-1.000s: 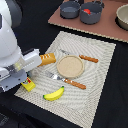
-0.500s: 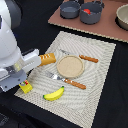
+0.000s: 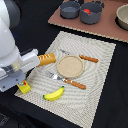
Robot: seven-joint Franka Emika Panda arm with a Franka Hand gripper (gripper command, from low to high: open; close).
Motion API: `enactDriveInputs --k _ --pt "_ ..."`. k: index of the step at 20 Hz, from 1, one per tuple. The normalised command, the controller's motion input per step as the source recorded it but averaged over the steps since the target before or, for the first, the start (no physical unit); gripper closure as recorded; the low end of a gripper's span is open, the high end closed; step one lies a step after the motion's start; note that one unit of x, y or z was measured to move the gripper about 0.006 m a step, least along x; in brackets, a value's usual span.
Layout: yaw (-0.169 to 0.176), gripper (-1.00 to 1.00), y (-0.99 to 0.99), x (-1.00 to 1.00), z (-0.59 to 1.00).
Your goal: Interact with the objects in diverse but meaningful ways.
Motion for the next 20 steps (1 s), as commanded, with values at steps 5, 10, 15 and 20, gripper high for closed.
enactDriveInputs --k 5,10,15,20 --pt "0.005 1.00 0.33 -0.17 0.92" --pt "0.062 1.00 0.50 0.34 0.75" --pt "0.075 1.00 0.52 0.46 0.73" --pt "0.089 1.00 0.53 0.38 0.49"
